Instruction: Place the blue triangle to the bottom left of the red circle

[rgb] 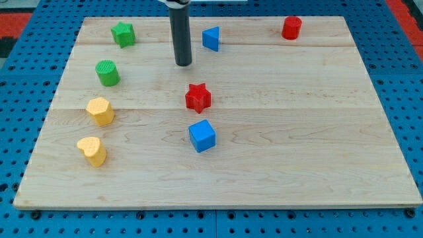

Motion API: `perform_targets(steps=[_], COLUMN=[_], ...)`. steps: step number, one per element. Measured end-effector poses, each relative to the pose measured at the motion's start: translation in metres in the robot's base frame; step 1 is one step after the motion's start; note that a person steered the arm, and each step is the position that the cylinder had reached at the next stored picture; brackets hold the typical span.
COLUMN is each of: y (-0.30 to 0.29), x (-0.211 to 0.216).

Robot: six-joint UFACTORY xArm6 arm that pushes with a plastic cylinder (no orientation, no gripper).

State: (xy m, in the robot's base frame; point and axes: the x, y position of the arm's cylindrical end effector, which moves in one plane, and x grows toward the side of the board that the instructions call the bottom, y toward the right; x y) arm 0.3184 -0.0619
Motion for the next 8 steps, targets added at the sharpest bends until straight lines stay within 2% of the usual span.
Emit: perform_targets(steps=[1,2,3,4,5,6,8], y=[0.026,0.027,0.076,0.108,0.063,0.084,0.119], x=[-0.027,-0.066,-0.076,-0.075,-0.052,-0.035,-0.040])
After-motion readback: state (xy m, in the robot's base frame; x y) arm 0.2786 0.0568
